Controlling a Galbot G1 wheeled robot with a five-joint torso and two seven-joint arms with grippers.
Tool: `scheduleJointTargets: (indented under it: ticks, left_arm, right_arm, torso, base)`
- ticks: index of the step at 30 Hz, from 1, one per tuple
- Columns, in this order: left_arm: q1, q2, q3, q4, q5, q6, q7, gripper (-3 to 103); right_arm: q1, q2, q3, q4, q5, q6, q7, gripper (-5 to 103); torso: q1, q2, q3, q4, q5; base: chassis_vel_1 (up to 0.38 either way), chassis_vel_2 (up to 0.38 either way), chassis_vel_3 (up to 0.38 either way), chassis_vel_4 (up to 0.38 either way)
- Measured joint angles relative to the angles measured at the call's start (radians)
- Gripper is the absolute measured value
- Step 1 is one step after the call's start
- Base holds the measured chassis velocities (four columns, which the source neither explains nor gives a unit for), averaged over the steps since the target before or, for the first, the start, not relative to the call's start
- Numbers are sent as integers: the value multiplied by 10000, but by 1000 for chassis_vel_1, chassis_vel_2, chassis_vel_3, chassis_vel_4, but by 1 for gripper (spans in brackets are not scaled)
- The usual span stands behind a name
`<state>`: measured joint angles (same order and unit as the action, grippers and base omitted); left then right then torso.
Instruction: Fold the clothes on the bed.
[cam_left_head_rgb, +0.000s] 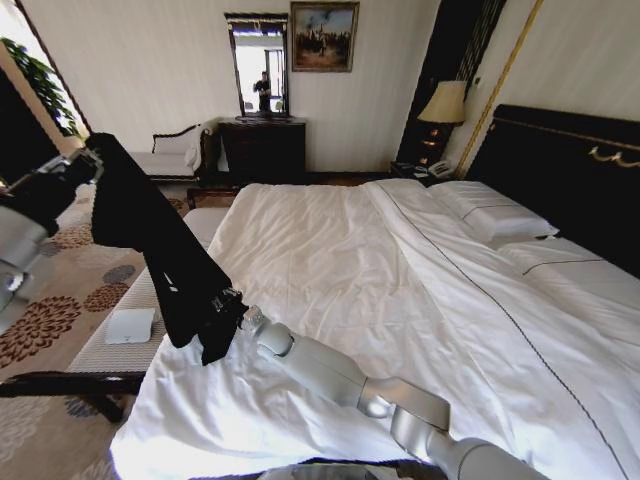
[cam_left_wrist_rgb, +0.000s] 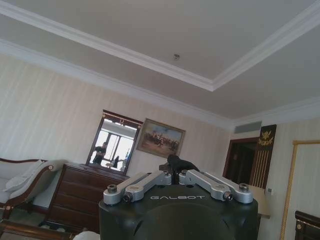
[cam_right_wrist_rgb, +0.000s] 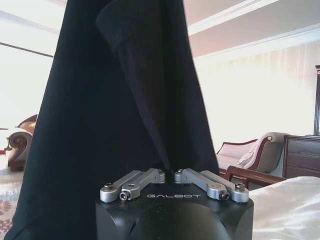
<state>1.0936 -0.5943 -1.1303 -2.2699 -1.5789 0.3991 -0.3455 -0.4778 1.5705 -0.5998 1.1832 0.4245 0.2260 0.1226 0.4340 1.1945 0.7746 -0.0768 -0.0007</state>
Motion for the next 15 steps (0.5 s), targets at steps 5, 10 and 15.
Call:
scheduleJointTargets:
  ticks: [5,10,15]
  left_arm:
    - [-36,67,-18,158,-3,0,-1,1]
    - [-56,87,-18,356,-6,-20,0,1]
    - [-151,97,38,478,-124,-191,6,1]
  right_arm:
    - [-138,-754,237,1083,686,296,-593,1]
    - [-422,-2048,782,2870,1435,493,-1410,0]
    - [-1090,-3798,2302,5203,2053,516,-2605,0]
  torso:
    - [0,0,0,1,1]
    - [0,0,0,-1,2]
    - [-1,0,0,0,5]
  base:
    - [0,0,0,0]
    - [0,0,0,0]
    - [0,0,0,0]
